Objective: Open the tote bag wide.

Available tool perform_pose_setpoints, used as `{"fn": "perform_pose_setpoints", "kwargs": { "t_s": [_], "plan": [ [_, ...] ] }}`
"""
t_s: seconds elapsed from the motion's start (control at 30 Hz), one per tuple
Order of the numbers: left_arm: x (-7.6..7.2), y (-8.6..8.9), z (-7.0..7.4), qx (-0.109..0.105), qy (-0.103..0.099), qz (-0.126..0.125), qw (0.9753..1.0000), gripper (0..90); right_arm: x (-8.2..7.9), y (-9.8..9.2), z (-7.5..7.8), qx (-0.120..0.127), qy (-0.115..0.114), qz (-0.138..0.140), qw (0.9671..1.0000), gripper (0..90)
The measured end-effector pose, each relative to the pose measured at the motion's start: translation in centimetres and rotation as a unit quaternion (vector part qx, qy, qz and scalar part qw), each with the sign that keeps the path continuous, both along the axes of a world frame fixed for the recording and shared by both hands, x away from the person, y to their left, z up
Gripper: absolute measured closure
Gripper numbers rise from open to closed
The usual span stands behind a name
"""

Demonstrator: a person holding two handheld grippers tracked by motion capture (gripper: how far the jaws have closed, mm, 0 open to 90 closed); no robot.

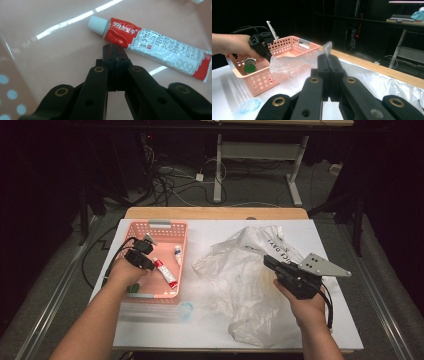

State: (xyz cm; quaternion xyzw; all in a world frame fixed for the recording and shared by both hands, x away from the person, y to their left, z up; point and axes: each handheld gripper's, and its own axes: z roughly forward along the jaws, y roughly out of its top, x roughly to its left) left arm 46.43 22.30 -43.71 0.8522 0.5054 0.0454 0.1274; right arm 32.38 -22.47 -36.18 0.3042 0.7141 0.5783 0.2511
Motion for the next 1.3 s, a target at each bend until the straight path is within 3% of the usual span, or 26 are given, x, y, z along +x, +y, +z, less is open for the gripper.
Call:
{"fn": "perform_pose_setpoints", "kwargs": {
  "t_s": [0.2,0.3,0.37,0.43,0.53,0.67,0.77,1.0,1.23,1.3],
  "plan": [
    [1.1,-1.0,-0.2,-0.005,-0.007,-0.006,1.0000,88.2,0.0,0.0,-0.1,-0.002,0.004,-0.001,1.0000,90.0],
    [1.0,-1.4,0.2,-0.007,-0.034,-0.005,0.9994,88.2,0.1,0.0,-0.1,-0.001,0.003,0.000,1.0000,90.0],
    [0.4,-1.7,1.0,-0.028,-0.058,-0.017,0.9978,88.2,0.1,-0.1,-0.2,-0.001,0.005,-0.002,1.0000,90.0],
    [-0.5,-2.4,1.7,-0.053,-0.066,-0.045,0.9954,88.2,0.2,-0.1,-0.2,-0.002,0.004,-0.001,1.0000,90.0],
    [-1.6,-4.0,1.5,-0.063,-0.052,-0.086,0.9929,88.2,0.2,0.0,-0.3,-0.004,0.005,0.000,1.0000,90.0],
    [-2.0,-5.3,0.8,-0.055,-0.036,-0.107,0.9921,88.2,0.1,0.2,-0.3,-0.004,0.005,0.003,1.0000,90.0],
    [-1.9,-5.7,0.4,-0.051,-0.031,-0.108,0.9924,88.2,0.0,0.2,-0.2,-0.003,0.005,0.003,1.0000,90.0],
    [-1.9,-5.9,-0.4,-0.016,-0.002,-0.119,0.9928,88.2,0.2,0.0,-0.3,-0.002,0.007,0.002,1.0000,90.0],
    [-2.0,-4.0,0.2,0.013,0.006,-0.104,0.9945,88.2,0.1,0.0,-0.3,-0.001,0.005,0.003,1.0000,90.0],
    [-2.1,-3.3,0.3,0.013,0.005,-0.096,0.9953,88.2,0.1,0.0,-0.2,-0.001,0.005,0.003,1.0000,90.0]
  ]
}}
